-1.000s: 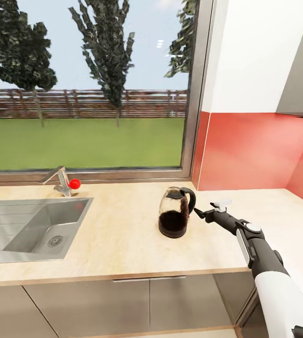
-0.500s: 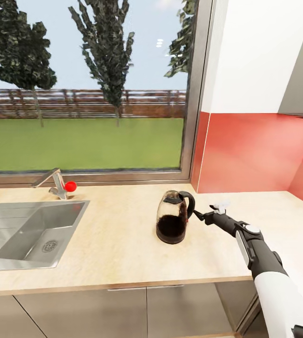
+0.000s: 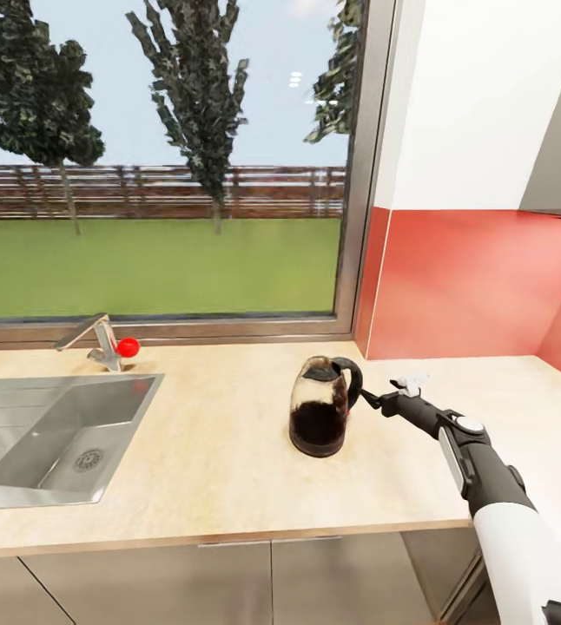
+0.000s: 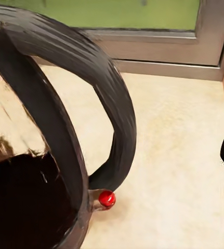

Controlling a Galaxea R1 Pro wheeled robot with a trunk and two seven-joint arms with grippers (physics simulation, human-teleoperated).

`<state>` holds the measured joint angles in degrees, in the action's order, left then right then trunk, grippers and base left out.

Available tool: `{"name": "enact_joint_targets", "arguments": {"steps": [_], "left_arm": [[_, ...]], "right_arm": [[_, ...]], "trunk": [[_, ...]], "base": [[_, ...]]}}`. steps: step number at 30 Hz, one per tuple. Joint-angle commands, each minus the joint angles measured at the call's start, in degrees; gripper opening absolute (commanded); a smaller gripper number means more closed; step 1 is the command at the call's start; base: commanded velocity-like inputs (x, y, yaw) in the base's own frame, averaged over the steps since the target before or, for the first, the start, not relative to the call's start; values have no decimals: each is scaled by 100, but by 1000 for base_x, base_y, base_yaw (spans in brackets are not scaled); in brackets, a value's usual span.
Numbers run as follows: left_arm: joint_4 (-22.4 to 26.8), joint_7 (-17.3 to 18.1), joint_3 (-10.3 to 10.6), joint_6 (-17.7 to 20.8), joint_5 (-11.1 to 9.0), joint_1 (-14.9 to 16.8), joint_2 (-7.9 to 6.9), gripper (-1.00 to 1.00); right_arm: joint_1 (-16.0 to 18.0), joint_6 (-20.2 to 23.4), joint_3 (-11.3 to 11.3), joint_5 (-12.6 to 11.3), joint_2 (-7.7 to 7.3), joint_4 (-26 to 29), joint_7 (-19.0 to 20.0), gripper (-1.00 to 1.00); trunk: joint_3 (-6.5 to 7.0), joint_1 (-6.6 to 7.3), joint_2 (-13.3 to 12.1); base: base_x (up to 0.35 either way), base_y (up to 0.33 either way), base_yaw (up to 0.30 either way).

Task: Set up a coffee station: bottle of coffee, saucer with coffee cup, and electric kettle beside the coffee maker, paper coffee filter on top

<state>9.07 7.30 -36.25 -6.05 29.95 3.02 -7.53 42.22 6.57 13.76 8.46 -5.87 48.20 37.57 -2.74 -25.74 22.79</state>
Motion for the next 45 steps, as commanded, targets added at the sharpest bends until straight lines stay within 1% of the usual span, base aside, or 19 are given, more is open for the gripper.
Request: {"name": "enact_joint_targets", "arguments": {"steps": [1,17,26,39,45], "left_arm": [[-2,26,-49,-19,47,6,-1,100],[0,26,-49,-19,47,6,-3,100],[-2,26,-58,-18,47,7,-2,100],[-1,26,-58,-19,47,6,-2,100],[-2,26,-58,-19,47,7,-3,100]], "right_arm": [[6,30,22,32,-11,8,41,100],[6,29,13,33,-28,-3,40,100],[6,29,19,33,-35,-3,40,100],[6,29,20,27,-37,-3,40,100],[6,29,13,25,-37,-3,40,100]], "trunk": [[-14,-5,13],[-14,-5,13],[-14,-5,13],[-14,-5,13],[-14,-5,13]], "base": [[60,0,0],[10,0,0],[97,0,0],[10,0,0],[93,0,0]]}}
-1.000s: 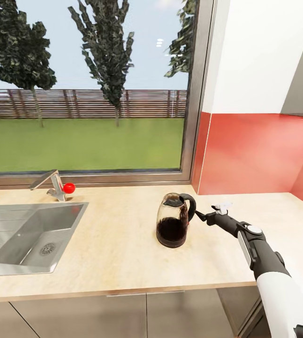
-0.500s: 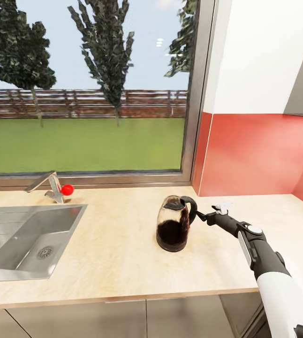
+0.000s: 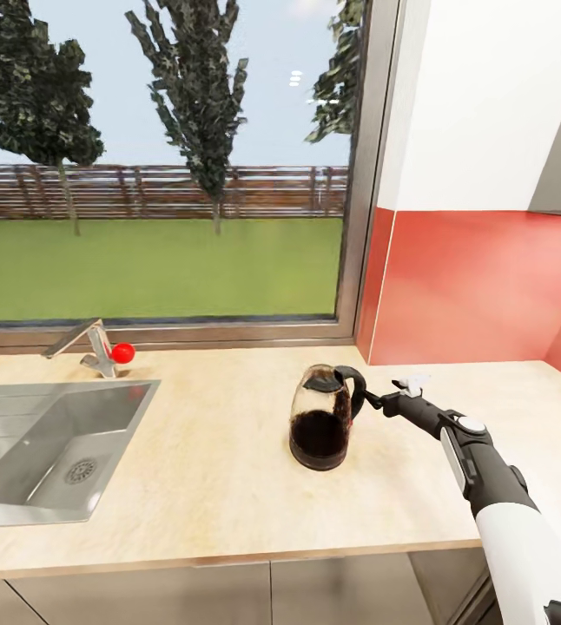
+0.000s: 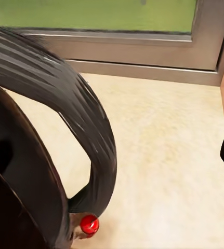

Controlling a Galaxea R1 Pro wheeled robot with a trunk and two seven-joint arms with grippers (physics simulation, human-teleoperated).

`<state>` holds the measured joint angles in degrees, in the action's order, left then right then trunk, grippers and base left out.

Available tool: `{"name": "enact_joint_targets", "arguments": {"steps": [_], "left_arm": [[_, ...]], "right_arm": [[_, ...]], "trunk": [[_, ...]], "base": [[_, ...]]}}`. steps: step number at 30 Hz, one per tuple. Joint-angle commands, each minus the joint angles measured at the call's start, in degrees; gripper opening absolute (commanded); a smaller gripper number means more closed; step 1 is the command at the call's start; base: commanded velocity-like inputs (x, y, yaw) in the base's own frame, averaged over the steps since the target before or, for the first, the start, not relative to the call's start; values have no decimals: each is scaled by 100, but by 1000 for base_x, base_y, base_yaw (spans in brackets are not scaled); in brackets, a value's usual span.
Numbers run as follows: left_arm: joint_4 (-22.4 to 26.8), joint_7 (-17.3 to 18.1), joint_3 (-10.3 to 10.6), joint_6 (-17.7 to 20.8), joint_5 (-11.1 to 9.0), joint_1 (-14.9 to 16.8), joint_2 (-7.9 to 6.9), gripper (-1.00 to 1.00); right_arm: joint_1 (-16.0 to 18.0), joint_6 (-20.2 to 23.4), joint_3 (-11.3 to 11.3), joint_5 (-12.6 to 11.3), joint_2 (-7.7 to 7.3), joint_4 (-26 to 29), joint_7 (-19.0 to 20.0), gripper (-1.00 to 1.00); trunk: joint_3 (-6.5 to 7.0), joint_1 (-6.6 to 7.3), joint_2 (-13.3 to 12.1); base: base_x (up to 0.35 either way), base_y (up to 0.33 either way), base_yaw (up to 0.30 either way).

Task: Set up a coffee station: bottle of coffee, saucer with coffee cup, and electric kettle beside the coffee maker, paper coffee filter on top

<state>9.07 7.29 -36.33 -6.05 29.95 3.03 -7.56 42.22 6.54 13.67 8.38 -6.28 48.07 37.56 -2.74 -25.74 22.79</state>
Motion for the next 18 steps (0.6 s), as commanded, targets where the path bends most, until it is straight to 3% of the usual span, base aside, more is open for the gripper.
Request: {"name": "enact_joint_targets", "arguments": {"steps": [1,18], "left_arm": [[-2,26,-49,-19,46,5,0,100],[-2,26,-49,-19,46,4,0,100]], "right_arm": [[6,31,22,33,4,9,41,100],[6,31,21,33,4,9,41,100]], "trunk": [[-13,-4,13],[-13,-4,13]], "base": [[45,0,0],[42,0,0]]}}
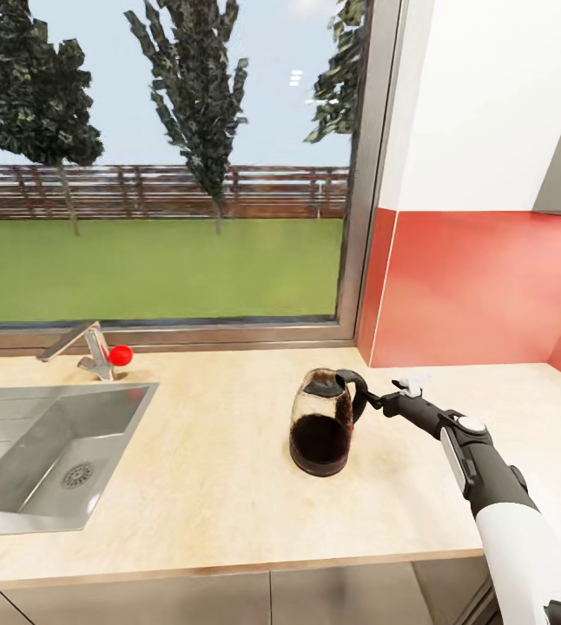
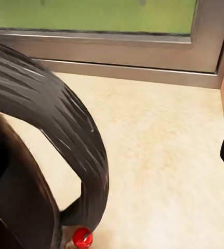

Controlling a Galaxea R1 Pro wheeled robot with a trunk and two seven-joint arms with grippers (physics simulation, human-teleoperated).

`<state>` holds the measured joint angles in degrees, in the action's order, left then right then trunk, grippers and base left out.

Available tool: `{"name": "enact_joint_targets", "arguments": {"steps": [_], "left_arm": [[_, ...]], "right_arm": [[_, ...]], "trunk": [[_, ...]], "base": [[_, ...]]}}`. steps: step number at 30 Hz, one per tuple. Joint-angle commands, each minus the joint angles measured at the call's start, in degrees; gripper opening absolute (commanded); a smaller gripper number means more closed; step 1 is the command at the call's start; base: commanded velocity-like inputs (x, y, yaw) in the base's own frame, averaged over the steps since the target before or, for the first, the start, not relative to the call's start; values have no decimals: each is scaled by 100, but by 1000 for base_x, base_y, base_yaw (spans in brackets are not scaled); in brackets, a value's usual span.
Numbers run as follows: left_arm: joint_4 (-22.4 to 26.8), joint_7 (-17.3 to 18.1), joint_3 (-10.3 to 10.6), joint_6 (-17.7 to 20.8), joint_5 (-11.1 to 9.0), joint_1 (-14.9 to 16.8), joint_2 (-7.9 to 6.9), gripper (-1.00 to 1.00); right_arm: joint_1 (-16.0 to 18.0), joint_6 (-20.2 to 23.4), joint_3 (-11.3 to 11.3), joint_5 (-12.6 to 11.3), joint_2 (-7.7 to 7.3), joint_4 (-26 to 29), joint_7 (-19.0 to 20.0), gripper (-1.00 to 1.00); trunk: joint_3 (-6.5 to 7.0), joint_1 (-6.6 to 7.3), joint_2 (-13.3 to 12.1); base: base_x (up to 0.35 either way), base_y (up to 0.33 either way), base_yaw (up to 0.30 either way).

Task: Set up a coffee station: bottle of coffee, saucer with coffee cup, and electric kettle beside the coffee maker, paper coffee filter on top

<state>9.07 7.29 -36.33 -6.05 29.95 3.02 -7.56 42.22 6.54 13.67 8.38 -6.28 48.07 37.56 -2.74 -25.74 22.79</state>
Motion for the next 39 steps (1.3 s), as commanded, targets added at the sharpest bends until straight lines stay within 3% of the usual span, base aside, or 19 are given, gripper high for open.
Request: {"name": "enact_joint_targets", "arguments": {"steps": [1,18,26,39], "left_arm": [[-2,26,-49,-19,46,5,0,100],[0,26,-49,-17,46,6,0,100],[-2,26,-49,-18,46,7,0,100],[-2,26,-49,-15,46,7,0,100]], "right_arm": [[6,31,22,36,4,9,41,100],[6,39,22,41,9,-3,41,100],[6,-3,14,33,20,-431,45,100],[6,-4,21,31,22,-447,49,100]], "trunk": [[-13,-5,13],[-13,-5,13],[-13,-5,13],[-13,-5,13]], "base": [[83,0,0],[9,0,0],[0,0,0],[48,17,0]]}}
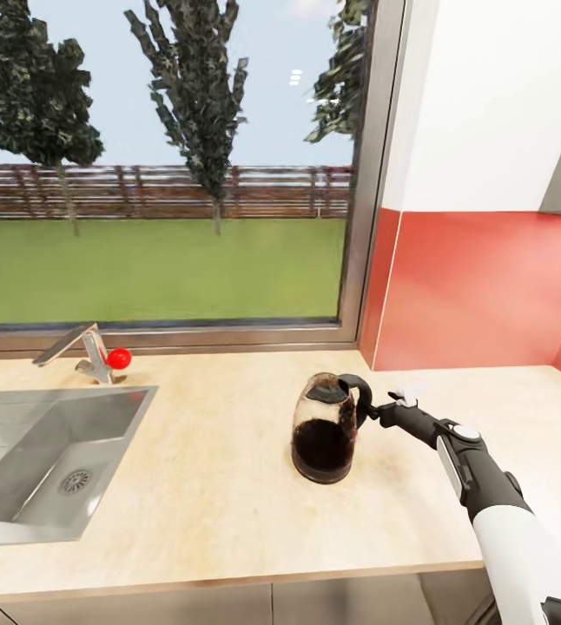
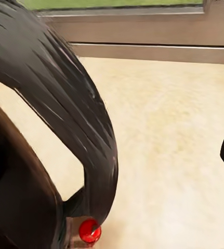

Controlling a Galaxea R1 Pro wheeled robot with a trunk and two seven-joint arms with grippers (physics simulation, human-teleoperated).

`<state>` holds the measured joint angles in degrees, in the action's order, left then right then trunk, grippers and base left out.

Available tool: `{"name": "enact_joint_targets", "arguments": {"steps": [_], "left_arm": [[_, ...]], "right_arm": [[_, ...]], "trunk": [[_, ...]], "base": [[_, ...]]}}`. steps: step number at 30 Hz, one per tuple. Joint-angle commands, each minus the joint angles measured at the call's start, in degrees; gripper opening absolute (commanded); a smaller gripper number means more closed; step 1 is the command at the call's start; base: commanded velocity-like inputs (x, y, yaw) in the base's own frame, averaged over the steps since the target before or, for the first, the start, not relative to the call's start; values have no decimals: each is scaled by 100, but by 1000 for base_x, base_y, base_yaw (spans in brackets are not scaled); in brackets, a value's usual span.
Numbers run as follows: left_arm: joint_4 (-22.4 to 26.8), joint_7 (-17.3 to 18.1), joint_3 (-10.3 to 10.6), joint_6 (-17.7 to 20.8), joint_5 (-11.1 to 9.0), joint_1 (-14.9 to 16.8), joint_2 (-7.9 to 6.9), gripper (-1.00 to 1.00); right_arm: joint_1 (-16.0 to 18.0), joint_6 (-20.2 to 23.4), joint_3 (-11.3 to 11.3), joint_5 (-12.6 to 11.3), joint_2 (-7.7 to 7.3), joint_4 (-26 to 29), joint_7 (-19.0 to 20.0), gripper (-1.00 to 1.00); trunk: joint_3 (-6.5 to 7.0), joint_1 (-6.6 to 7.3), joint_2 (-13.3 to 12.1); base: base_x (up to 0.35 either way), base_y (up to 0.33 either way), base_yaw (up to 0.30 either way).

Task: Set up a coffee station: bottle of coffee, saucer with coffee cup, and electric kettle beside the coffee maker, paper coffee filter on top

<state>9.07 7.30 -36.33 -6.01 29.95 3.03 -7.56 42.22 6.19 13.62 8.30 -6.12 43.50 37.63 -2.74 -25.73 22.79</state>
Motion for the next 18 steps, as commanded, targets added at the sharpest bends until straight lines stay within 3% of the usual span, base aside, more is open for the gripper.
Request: {"name": "enact_joint_targets", "arguments": {"steps": [1,18], "left_arm": [[-2,26,-49,-19,46,5,0,100],[-2,26,-48,-22,46,4,1,100]], "right_arm": [[6,31,27,39,5,9,43,100],[6,31,27,40,-4,26,43,100]], "trunk": [[-13,-5,13],[-13,-5,13]], "base": [[133,39,0],[14,4,0]]}}
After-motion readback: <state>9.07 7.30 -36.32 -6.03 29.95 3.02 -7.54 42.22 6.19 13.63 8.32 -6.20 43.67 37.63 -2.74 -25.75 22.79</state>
